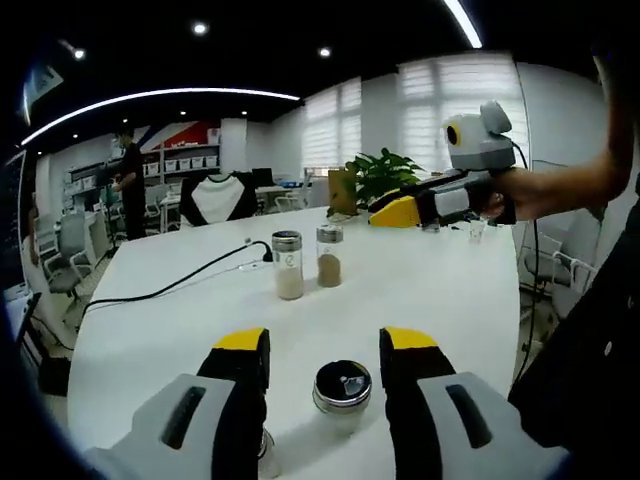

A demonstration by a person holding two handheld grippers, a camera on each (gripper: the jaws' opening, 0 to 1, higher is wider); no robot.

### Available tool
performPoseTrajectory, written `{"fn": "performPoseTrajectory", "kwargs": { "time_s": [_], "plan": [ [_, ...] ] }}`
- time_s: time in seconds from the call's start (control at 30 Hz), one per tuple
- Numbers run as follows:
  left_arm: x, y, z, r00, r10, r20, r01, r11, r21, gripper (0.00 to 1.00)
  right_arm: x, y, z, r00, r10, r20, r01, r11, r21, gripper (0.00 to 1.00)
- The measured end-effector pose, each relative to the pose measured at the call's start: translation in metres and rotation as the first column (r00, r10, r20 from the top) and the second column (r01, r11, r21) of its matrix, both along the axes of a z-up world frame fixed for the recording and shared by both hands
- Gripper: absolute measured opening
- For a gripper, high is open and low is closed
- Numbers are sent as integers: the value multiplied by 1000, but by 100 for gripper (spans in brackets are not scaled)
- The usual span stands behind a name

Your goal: Rotate the seasoning bottle until the label or dispensing opening points toward the visible target arrow and the bottle remains upright within the marked orientation range

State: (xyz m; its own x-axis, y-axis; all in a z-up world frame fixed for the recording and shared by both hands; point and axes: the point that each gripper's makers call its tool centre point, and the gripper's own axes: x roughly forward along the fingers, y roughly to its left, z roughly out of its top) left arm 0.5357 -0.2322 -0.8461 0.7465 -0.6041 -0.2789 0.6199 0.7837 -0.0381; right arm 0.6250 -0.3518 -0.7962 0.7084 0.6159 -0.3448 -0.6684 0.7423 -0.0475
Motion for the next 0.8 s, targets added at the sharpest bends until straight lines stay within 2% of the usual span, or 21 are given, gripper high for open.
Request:
{"fn": "performPoseTrajectory", "kwargs": {
  "time_s": [0.1, 0.2, 0.47, 0.53, 0.67, 0.8],
  "plan": [
    [-2, 1, 6, 1000, -1, 11, 1, 1000, -21, 52, 17, 0, 1, 1000, -14, -5, 14, 1000, 12, 36],
    [-1, 2, 7, 1000, 0, 4, 0, 999, -41, 55, 32, -2, -3, 998, -54, -40, 55, 998, 30, 39],
    [3, 5, 12, 1000, 5, -6, -6, 998, -69, 66, 70, 10, -15, 998, -48, -40, 48, 999, -2, 39],
    [3, 1, 16, 1000, -15, -7, 14, 995, -102, 68, 80, 11, -18, 997, -55, -45, 55, 998, -3, 39],
    [4, -2, 19, 999, -37, 0, 36, 996, -79, 73, 97, 13, -27, 996, -64, -60, 63, 998, -16, 39],
    [7, -2, 30, 999, -29, 20, 31, 993, -111, 78, 112, 11, -33, 994, -88, -71, 87, 996, -20, 43]
  ]
}}
